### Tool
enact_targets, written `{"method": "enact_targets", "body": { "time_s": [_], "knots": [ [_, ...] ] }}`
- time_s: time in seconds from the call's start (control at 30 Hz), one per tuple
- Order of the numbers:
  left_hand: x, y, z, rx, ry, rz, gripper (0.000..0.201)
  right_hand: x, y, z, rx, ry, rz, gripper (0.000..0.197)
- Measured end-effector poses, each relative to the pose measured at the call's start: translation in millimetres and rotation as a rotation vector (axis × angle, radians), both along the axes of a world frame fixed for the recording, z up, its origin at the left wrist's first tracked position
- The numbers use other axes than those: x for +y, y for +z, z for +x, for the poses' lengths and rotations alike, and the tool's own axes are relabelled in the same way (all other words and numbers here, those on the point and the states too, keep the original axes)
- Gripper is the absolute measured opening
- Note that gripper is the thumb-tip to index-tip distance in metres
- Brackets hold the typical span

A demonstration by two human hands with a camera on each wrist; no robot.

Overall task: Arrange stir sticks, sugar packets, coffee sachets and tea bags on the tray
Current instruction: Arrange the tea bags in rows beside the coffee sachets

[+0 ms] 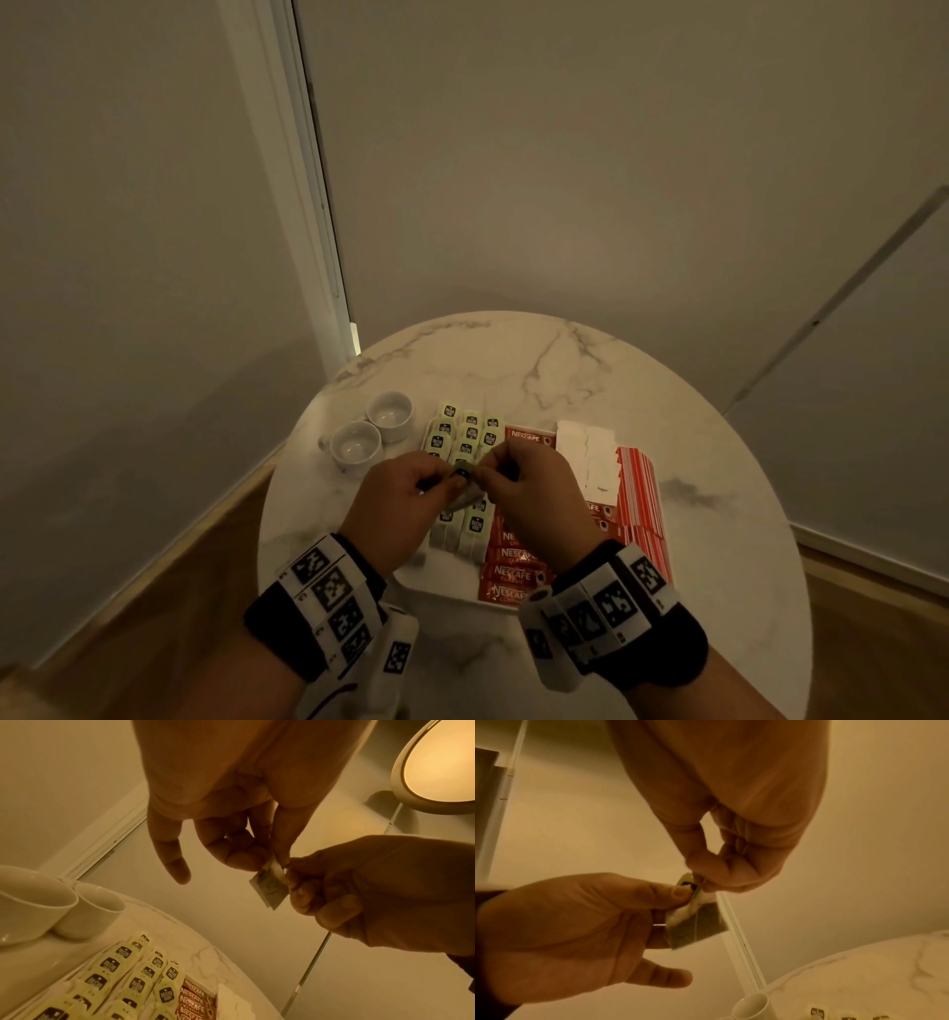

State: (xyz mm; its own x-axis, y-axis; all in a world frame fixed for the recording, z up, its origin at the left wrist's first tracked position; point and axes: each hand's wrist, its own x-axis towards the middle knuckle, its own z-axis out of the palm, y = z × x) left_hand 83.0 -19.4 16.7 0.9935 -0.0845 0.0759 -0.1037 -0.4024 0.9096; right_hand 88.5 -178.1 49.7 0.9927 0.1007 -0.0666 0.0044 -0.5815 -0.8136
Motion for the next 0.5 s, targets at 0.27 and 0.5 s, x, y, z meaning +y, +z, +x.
{"method": "enact_targets", "body": {
  "time_s": [0.27,0.5],
  "knots": [
    [-8.7,3.6,-3.1,-0.008,0.073,-0.020,0.016,1.5,-4.8,-2.4,-0.032,-0.078,-0.080,0.015],
    [-13.2,3.9,-3.6,-0.089,0.177,-0.006,0.011,6.3,-2.0,-2.1,0.028,-0.152,0.142,0.015]
  ]
}}
